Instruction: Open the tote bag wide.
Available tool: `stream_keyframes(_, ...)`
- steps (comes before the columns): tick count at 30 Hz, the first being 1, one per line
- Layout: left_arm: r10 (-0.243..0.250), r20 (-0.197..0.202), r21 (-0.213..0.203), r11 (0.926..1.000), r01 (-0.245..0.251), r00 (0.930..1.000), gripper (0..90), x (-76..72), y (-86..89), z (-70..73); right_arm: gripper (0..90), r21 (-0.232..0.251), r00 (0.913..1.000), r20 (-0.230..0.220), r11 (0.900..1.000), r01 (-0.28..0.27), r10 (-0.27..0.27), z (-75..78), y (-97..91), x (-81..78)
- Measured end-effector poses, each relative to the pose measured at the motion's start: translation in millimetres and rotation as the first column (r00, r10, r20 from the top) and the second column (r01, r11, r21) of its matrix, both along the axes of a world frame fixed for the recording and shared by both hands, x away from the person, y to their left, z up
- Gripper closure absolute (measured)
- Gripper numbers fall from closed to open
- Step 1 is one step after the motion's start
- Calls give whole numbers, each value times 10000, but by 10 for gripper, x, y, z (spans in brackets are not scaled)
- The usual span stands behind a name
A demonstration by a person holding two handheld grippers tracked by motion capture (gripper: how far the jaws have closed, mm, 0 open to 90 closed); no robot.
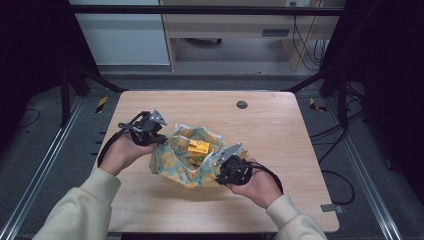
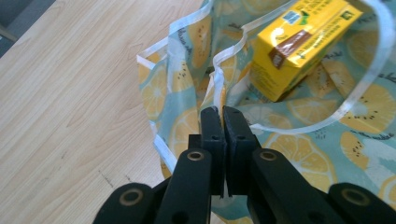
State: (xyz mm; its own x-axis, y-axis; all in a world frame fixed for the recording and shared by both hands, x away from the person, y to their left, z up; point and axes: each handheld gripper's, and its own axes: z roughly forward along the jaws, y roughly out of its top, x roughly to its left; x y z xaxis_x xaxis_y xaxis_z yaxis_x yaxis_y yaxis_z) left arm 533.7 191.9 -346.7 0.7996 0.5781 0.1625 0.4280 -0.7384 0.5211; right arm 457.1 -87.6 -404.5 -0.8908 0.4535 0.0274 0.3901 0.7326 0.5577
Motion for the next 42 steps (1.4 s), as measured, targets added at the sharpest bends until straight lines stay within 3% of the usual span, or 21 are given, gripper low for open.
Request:
stream_keyframes(5, -144, 108, -21, 9999, 144, 9998, 886, -40, -40, 37, 722, 1, 9997, 86, 9997, 230, -230, 119, -44, -3)
stream_keyframes(9, -187, 190, -54, 9998, 188, 9996, 888, -44, -56, 80, 628, -209, 9987, 288, 9989, 417, -411, 325, -106, 12)
stream_keyframes(15, -279, 171, -21, 9996, 279, 9995, 889, -57, -76, 83, 601, -427, 9962, 563, 9968, 683, -658, 513, -152, 138)
stream_keyframes(16, -313, 157, -16, 9995, 313, 9994, 889, -61, -88, 81, 595, -512, 9944, 616, 9947, 895, -863, 545, -164, 226)
stream_keyframes(20, -378, 146, -18, 9993, 378, 9992, 891, -73, -107, 81, 574, -417, 9909, 628, 9917, 1220, -1193, 539, -175, 403)
stream_keyframes(25, -437, 94, 1, 9990, 437, 9990, 891, -79, -113, 77, 517, 106, 9830, 615, 9849, 1726, -1730, 474, -191, 539)
stream_keyframes(33, -482, 54, 23, 9988, 482, 9988, 893, -80, -125, 62, 459, 1204, 9663, 241, 9603, 2516, -2562, 313, -216, 634)
stream_keyframes(42, -515, 0, 48, 9987, 515, 9987, 894, -76, -142, 50, 394, 1822, 9507, -271, 9336, 3085, -3088, 204, -299, 693)
